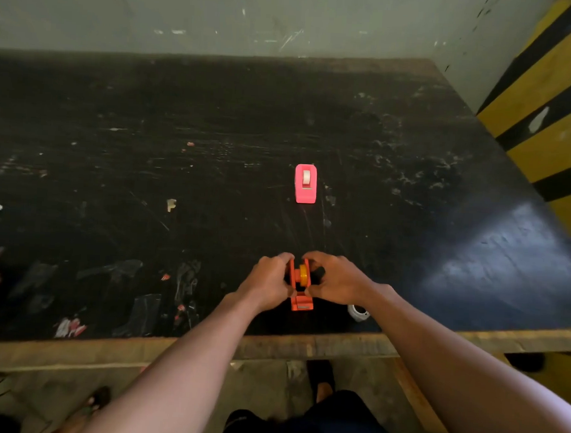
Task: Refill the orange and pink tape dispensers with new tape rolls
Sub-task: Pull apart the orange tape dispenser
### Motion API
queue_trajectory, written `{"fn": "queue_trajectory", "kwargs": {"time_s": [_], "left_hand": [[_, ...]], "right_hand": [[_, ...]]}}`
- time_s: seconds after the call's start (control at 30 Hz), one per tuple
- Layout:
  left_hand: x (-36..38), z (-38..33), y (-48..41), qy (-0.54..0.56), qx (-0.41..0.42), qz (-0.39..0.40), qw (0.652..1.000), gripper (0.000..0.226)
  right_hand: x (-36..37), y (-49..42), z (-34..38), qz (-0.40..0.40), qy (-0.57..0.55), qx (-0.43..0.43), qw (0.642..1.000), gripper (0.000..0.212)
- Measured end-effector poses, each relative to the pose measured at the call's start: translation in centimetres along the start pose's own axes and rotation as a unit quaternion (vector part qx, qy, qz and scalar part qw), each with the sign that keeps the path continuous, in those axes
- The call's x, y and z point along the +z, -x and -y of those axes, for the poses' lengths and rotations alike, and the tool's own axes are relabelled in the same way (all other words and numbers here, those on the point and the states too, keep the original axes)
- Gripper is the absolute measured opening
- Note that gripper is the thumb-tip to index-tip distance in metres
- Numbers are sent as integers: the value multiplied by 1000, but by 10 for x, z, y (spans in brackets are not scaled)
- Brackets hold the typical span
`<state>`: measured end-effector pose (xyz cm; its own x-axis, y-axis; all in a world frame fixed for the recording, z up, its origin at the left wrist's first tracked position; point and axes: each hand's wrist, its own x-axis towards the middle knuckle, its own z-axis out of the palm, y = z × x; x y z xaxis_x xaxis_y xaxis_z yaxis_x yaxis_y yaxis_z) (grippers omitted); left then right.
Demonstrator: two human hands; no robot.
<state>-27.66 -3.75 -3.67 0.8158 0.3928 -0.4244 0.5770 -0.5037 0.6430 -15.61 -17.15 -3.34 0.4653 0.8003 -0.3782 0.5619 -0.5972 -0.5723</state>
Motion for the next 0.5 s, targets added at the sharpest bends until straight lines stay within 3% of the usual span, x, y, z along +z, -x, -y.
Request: {"fn": "queue_trajectory", "kwargs": {"time_s": [0.5], "left_hand": [[-6,-2,-13,27,4,28,999,66]], "right_hand": [[-11,-19,-10,42,-48,-5,998,61]]}}
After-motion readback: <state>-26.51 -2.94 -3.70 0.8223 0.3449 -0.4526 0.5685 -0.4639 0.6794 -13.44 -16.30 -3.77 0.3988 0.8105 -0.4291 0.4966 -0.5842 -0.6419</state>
